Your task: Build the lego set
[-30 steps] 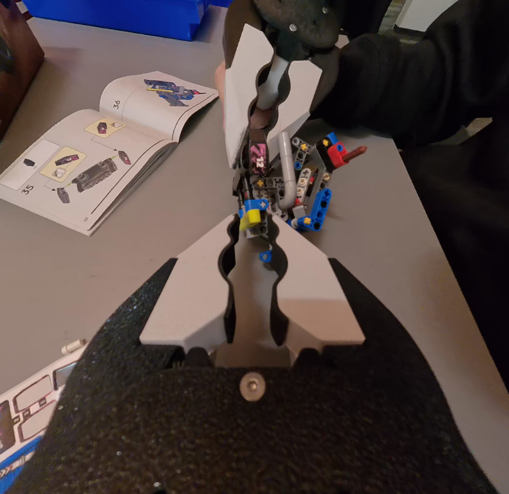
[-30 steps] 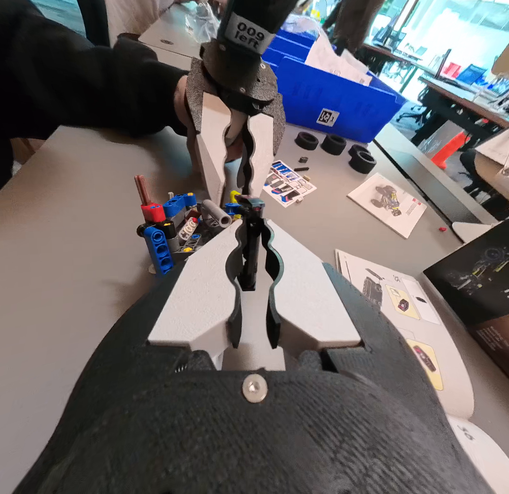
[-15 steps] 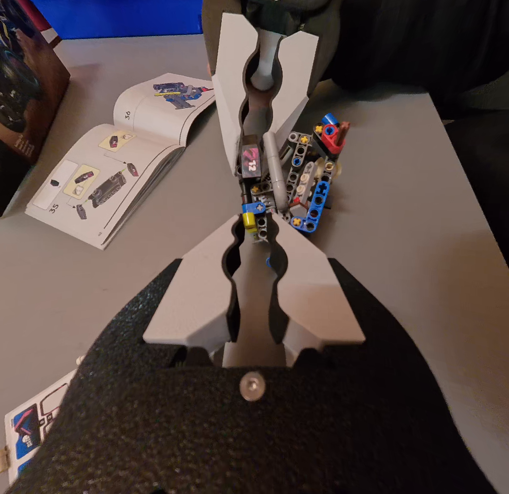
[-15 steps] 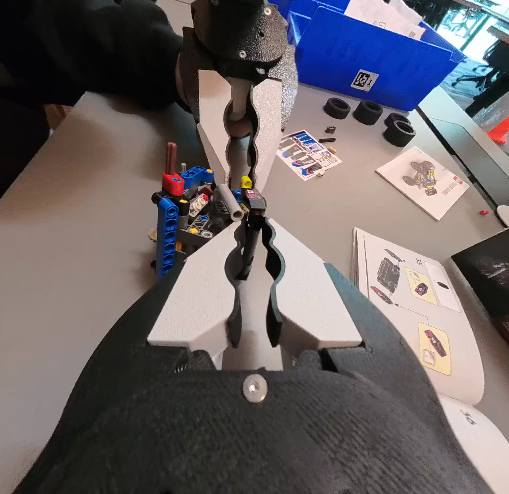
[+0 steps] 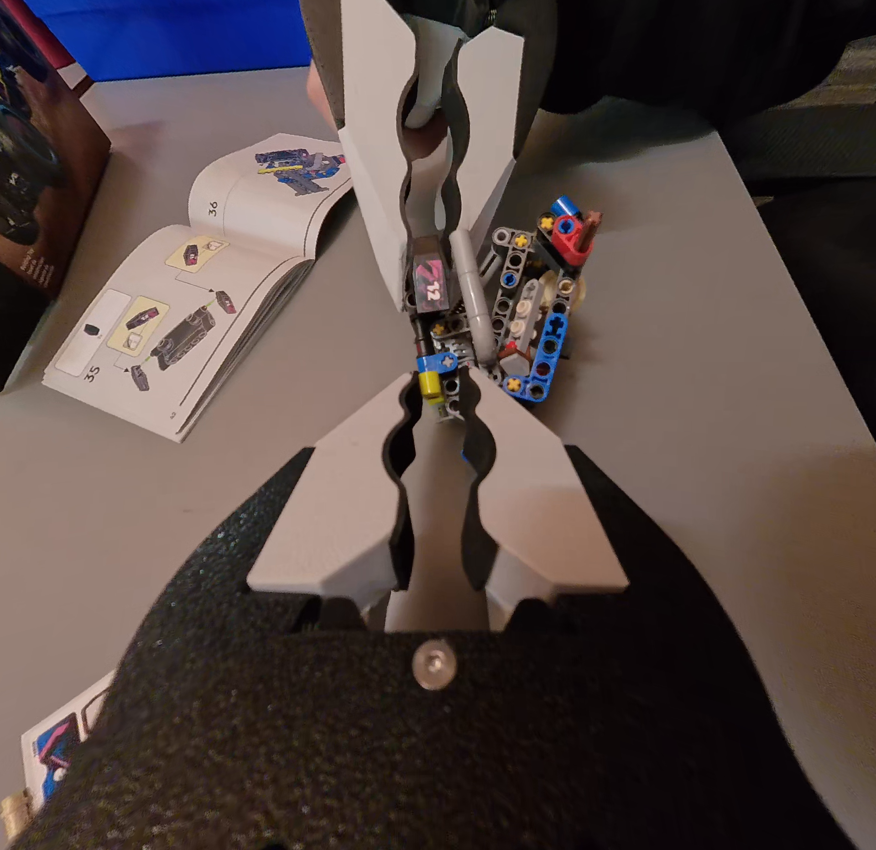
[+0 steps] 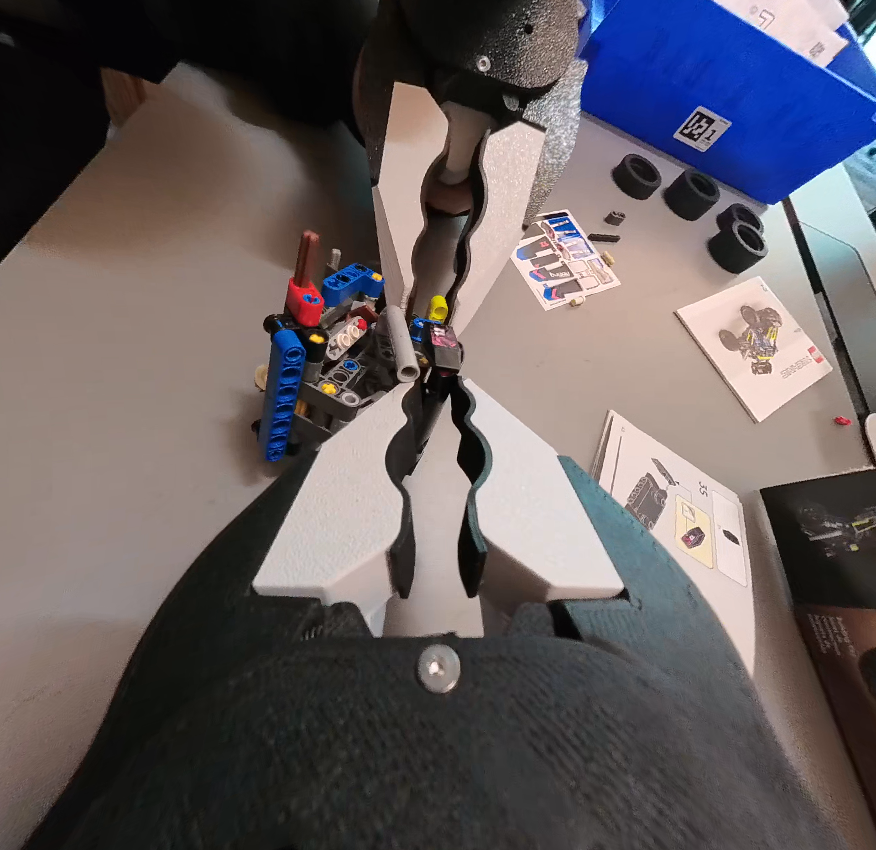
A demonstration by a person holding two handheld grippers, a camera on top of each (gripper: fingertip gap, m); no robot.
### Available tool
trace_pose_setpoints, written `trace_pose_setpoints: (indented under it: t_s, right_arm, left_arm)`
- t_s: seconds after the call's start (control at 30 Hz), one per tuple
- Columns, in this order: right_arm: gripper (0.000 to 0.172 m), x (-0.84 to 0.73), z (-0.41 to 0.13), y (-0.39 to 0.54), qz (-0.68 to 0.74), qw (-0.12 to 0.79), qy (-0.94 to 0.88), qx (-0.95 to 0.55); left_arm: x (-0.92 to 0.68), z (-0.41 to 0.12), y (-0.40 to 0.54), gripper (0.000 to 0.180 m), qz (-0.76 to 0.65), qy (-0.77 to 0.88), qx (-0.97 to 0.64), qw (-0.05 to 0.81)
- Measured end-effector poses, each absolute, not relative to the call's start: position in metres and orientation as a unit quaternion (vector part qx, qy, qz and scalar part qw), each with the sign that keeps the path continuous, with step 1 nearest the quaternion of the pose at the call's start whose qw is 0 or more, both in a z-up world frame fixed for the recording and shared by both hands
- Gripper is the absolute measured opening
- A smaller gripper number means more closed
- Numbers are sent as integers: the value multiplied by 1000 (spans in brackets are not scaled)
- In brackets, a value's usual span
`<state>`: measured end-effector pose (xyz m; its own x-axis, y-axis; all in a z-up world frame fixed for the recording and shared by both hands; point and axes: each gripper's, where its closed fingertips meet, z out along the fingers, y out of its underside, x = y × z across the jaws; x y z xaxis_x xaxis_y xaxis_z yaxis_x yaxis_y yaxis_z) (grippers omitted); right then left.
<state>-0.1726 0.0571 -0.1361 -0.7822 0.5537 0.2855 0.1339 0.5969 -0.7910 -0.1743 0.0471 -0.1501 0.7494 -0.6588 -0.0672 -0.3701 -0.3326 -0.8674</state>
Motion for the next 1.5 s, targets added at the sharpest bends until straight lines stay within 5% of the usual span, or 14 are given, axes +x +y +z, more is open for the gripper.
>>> trace_pose_setpoints:
  t_s: [0.8,0.93,1.2,1.5]
  right_arm:
    - [9,-185,-135,48,411,244,-854,-204]
    - [8,-188,-117,51,417,342,-820,-192]
    - [7,-175,-97,33,253,540,-802,-36]
    - [8,-161,-97,5,245,557,-792,34]
  left_arm:
    - [-178,-150,42,14,-188,302,-809,469]
    - [-181,-136,45,15,-165,298,-783,521]
    - [-179,-116,36,54,-271,254,-758,537]
    - [-151,-133,24,71,-358,315,-763,437]
